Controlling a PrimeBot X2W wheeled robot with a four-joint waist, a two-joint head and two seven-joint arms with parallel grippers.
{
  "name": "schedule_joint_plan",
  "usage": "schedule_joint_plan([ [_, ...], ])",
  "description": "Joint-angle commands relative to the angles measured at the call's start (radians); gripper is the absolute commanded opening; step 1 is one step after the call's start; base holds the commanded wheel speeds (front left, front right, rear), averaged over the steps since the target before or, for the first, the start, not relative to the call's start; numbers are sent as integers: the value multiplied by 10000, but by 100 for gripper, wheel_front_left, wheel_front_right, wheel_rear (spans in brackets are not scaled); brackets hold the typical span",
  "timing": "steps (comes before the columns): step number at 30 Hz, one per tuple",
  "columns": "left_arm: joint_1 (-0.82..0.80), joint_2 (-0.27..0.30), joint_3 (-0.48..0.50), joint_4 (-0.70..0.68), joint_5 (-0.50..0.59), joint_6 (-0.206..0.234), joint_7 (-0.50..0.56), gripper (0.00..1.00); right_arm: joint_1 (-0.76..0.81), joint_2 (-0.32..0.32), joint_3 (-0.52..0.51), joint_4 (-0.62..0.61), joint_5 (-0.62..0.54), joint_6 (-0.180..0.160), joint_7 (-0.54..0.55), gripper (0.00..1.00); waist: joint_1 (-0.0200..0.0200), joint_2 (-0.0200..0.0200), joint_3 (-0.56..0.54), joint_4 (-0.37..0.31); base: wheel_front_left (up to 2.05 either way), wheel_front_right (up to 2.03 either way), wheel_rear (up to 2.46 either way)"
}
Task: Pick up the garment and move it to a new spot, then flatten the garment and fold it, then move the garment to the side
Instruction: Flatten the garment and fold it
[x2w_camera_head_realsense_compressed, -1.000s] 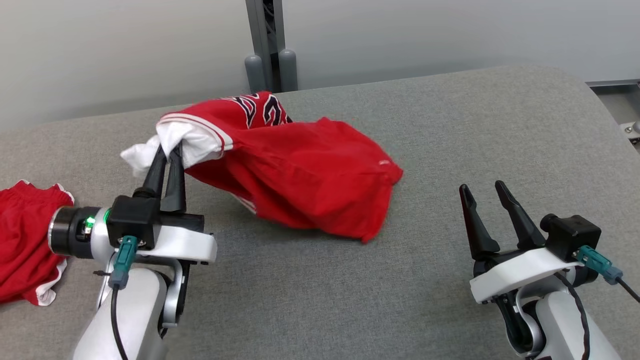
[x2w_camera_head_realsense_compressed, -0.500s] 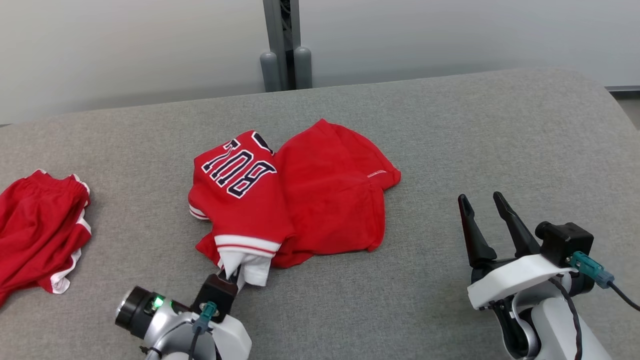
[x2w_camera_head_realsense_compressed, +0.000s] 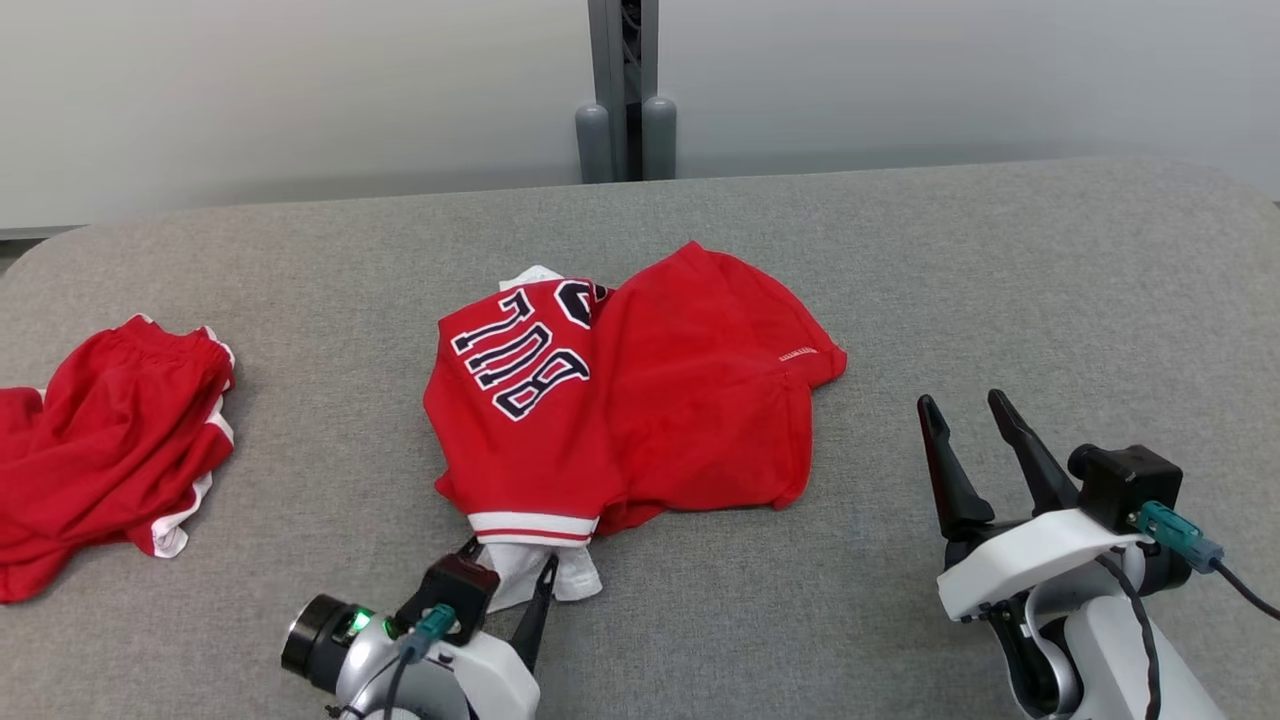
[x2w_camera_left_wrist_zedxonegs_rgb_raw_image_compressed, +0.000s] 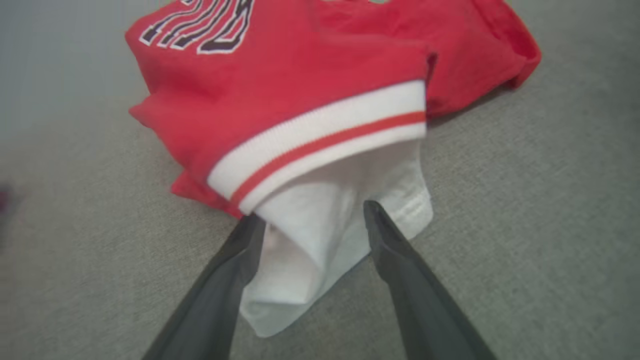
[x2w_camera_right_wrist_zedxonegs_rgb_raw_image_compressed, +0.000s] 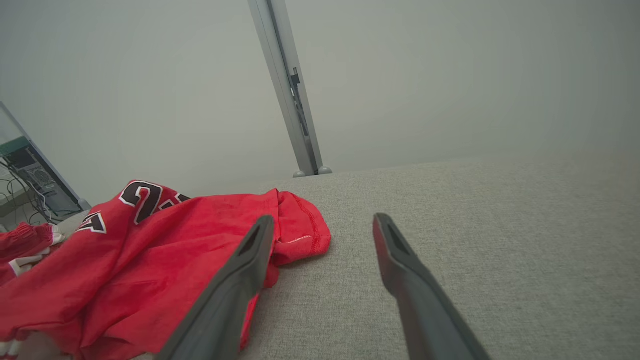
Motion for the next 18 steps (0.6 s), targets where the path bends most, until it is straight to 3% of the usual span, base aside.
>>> schedule_joint_plan([
  [1,-66,-5,304,-193,-378,-84,-266,100,-72,-79,-35,1,-82,19,26,100,0,0,-66,87,0,0,0],
  [18,869,55,2144,-2913,-2047,399,-1879,100,215,-71,-308,-190,-66,19,-53,100,0,0,-415,576,0,0,0],
])
